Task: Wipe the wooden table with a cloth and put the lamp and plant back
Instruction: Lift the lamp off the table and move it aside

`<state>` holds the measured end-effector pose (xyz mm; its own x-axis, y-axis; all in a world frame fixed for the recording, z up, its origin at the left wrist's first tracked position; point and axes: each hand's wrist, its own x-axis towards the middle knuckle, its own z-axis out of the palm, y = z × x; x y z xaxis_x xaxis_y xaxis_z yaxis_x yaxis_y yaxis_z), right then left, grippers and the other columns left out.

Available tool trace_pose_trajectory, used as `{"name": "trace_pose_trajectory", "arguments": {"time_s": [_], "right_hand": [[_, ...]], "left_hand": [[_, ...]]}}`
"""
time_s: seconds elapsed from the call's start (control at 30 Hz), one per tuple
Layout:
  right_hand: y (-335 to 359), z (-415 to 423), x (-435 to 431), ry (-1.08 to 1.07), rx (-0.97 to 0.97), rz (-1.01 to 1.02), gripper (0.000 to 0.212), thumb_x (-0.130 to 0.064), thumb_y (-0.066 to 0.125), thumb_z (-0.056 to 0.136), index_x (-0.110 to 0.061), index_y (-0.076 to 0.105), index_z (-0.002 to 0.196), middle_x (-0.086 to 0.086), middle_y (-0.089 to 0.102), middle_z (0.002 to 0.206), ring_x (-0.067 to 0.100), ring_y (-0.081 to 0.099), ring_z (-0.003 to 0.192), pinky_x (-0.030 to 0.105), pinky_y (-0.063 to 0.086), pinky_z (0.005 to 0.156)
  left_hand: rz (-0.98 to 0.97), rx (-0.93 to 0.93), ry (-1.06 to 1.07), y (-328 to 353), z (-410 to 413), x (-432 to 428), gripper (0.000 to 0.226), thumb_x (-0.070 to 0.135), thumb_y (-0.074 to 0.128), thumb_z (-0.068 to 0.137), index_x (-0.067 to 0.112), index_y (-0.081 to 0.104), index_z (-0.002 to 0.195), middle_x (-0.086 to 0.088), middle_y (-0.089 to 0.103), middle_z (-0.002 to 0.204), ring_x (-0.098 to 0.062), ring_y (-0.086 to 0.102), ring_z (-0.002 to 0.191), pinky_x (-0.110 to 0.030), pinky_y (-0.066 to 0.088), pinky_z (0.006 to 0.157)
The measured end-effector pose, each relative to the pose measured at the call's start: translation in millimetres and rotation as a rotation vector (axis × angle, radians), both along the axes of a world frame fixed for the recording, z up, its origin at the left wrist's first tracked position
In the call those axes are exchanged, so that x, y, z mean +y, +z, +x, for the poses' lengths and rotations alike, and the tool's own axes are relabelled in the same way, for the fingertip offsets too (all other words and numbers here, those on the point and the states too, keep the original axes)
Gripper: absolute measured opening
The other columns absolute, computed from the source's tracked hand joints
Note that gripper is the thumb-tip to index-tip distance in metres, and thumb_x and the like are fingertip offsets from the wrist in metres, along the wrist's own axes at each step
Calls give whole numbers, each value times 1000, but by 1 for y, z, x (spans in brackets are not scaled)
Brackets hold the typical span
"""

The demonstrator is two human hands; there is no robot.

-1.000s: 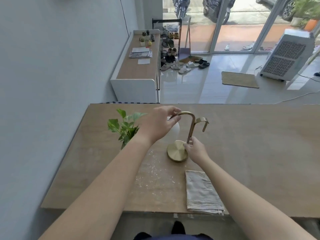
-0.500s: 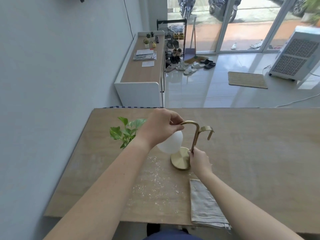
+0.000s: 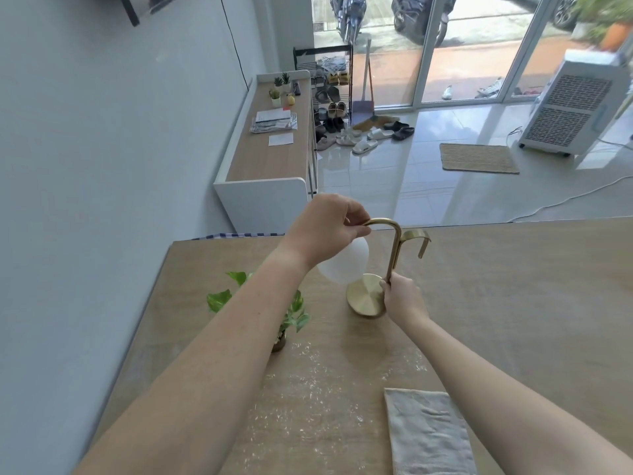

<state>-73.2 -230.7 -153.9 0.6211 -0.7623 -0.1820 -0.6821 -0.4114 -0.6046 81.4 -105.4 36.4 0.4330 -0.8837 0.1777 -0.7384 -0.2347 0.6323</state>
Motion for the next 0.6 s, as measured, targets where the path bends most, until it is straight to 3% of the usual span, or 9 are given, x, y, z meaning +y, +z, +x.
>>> {"name": "trace_pose_trajectory", "arguments": {"time_s": [0.27,0.6], "right_hand": [[2,53,-56,-11,-7,0,23,-22,51,111,-9,62,96,14,71,100,35,65,93,41,49,77],[-7,81,-84,24,22,5,27,-23,49,112,-5,63,98,8,62,93,30,56,86,38,41,74]], "left_hand": [[-22,-23,22,-2,53,-58,15,19,86,90,17,85,105,4,79,89,-11,73,80,-42,62,89],[-18,-43,27,-11,86,-82,15,19,86,90,17,86,104,4,80,90,-7,73,79,-38,62,88]]}}
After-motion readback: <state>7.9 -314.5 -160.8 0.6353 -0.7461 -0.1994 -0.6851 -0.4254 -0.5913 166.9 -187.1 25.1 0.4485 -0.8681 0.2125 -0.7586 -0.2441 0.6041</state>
